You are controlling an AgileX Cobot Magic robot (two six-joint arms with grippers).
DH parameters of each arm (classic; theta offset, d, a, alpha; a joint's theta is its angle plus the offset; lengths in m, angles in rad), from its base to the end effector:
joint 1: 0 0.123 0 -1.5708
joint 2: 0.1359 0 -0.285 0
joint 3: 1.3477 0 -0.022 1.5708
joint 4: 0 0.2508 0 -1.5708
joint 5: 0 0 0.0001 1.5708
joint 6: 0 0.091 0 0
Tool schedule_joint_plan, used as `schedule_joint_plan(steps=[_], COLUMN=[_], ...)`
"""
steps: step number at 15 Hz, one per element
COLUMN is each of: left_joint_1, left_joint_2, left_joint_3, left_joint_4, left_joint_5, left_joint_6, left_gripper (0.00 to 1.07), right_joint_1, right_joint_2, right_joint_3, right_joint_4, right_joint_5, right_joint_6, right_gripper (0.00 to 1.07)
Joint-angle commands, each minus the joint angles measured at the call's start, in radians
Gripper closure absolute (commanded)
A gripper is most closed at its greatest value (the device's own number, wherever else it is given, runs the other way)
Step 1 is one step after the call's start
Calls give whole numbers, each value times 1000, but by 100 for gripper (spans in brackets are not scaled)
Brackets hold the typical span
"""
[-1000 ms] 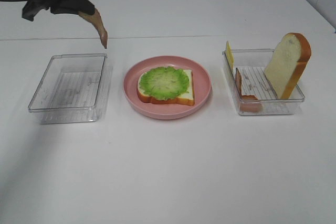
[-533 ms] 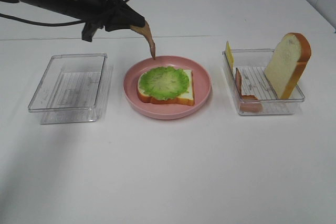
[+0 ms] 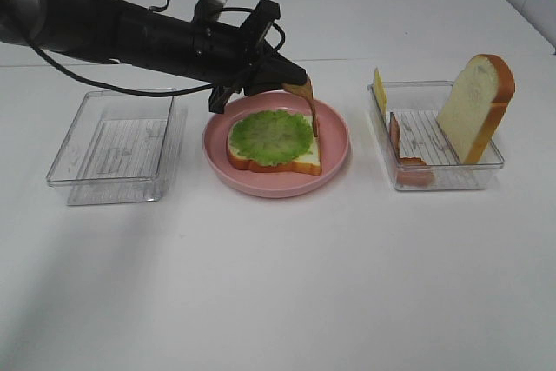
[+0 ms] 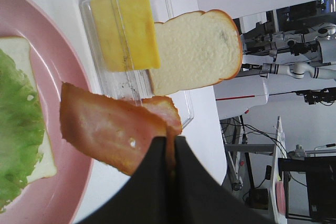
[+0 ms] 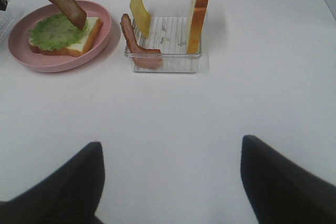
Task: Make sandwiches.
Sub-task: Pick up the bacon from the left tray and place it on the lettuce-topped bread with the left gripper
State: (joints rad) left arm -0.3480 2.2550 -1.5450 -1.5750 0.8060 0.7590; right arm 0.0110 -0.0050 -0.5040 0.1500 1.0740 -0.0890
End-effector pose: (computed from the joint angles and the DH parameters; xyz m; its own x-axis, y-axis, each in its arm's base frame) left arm 0.4253 -0.2242 0.1525 -0.9482 -0.1935 -0.2519 0.1417 0.4522 -0.8806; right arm -0.0073 0.0119 0.2780 -0.4533 -0.0219 -0.8911 -0.1356 0.9898 0.0446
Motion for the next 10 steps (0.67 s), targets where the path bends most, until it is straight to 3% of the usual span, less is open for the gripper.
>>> schedule_joint_plan(steps=[1, 5, 8, 10], left_joint_1=[-6, 16, 46, 54], left_joint_2=[27, 58, 59, 59], left_joint_3=[-27, -49, -49, -49], left_joint_4=[-17, 23, 156, 196], left_joint_5=[44, 69, 51, 39], left_joint_6=[10, 7, -7, -28], left_gripper=[107, 107, 107, 107], right_joint_1=[-7, -7, -7, -7], right_joint_2=[-16, -16, -16, -16], right_joint_3=[3, 3, 3, 3], right_joint_4=[2, 1, 1, 1], right_joint_5=[-12, -12, -12, -12], right_joint_6=[-12, -12, -12, -12], right_gripper=[37, 37, 37, 37])
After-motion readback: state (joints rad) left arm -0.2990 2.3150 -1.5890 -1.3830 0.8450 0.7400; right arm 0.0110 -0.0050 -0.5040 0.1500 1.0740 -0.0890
